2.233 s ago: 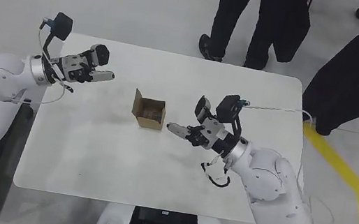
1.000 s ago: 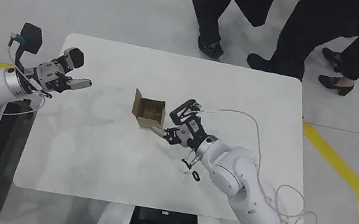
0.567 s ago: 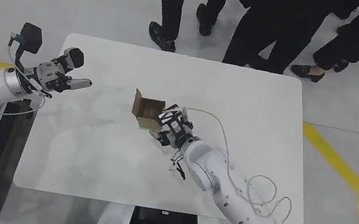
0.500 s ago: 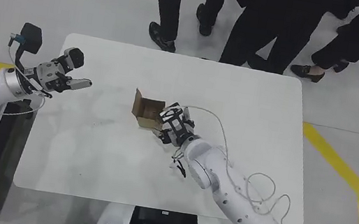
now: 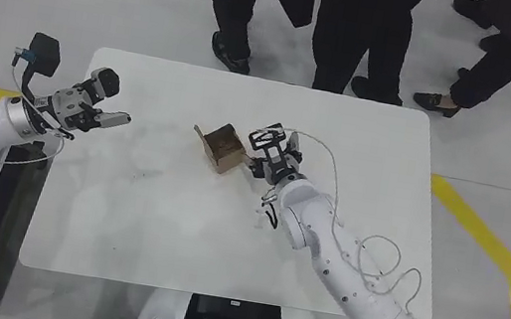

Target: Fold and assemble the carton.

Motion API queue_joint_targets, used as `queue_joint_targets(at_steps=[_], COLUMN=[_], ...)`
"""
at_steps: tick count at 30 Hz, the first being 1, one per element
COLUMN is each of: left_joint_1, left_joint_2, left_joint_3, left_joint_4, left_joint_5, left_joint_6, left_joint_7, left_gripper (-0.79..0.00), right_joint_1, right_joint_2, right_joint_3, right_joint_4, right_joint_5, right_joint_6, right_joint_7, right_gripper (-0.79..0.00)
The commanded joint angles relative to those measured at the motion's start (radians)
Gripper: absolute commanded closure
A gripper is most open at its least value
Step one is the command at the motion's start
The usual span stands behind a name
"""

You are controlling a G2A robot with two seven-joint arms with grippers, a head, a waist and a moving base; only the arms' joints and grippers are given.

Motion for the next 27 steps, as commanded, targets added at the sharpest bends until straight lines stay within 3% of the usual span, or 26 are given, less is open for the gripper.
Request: queue_joint_targets(at_steps=[1,6,14,20,27], left_joint_1=[0.000,0.000,0.000,0.000,0.000], left_joint_2=[0.000,0.000,0.000,0.000,0.000], left_joint_3=[0.000,0.000,0.000,0.000,0.000], left_joint_4=[0.000,0.000,0.000,0.000,0.000], left_joint_5=[0.000,0.000,0.000,0.000,0.000], left_joint_6=[0.000,0.000,0.000,0.000,0.000], left_joint_7=[0.000,0.000,0.000,0.000,0.000], left_gripper=[-0.785,-0.785,-0.785,-0.785,-0.785], right_joint_1=[-0.015,-0.048,-0.020,-0.006,-0.040], right_joint_2=[-0.002,-0.012,-0.047,-0.064,-0.046], right_joint_3=[-0.012,-0.047,-0.071,-0.050,0.033], right_joint_4=[-0.015,-0.049,-0.008,0.052,0.041], right_joint_5=[0.011,0.023,0.035,0.063,0.031], right_joint_6=[-0.032,-0.067,-0.006,0.045,0.049], right_joint_7=[0.013,0.005,-0.147,-0.142,-0.077], right_gripper=[-0.785,-0.785,-0.785,-0.785,-0.785])
